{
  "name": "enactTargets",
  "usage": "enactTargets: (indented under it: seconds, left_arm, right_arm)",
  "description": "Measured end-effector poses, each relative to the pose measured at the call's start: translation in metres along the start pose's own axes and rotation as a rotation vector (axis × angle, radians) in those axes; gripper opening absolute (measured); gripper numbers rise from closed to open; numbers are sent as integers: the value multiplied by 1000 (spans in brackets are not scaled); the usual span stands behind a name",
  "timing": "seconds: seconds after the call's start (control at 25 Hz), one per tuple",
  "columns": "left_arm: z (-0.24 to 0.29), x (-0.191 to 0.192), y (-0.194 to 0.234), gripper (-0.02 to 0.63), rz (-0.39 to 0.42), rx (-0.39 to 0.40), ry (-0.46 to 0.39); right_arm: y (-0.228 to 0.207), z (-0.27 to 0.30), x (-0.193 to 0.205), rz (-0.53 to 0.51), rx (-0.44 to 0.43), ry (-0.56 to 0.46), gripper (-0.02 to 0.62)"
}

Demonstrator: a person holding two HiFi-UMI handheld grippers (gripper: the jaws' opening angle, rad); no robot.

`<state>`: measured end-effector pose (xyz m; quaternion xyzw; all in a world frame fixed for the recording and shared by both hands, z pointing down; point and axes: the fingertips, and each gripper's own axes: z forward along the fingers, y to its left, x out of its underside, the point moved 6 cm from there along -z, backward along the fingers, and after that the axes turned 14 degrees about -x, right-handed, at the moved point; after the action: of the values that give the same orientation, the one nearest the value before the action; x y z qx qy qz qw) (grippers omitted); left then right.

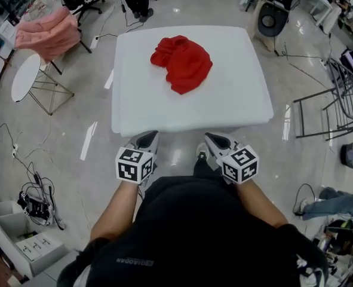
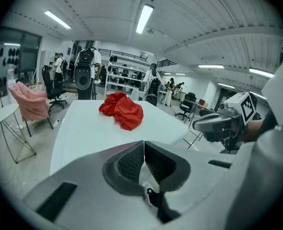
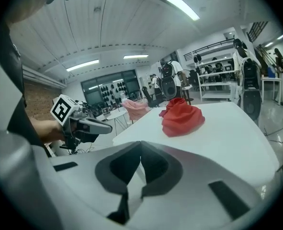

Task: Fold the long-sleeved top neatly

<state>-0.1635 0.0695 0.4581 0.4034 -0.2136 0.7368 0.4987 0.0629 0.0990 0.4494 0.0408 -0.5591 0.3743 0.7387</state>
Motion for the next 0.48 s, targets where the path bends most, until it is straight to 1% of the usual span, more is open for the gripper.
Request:
enactTargets:
  seconds: [0.12,0.24,0.36,0.48]
  left_arm:
    - [31,-31,-5,6,-8,-49,-13]
    - [52,-56,-6,6,-22,-119,-23]
    - [66,-69,-2,6,-69,-181,-19]
    - [84,-75,-2,6,-94,-211,-9]
  right_arm:
    - [-45,4,-24,-26,-42,9,5]
    - [-83,16,-50,-56,-102,28,5]
    - [-111,35,-77,-90,-174,41,5]
    - [-138,53,-96,-119,-211,51,6]
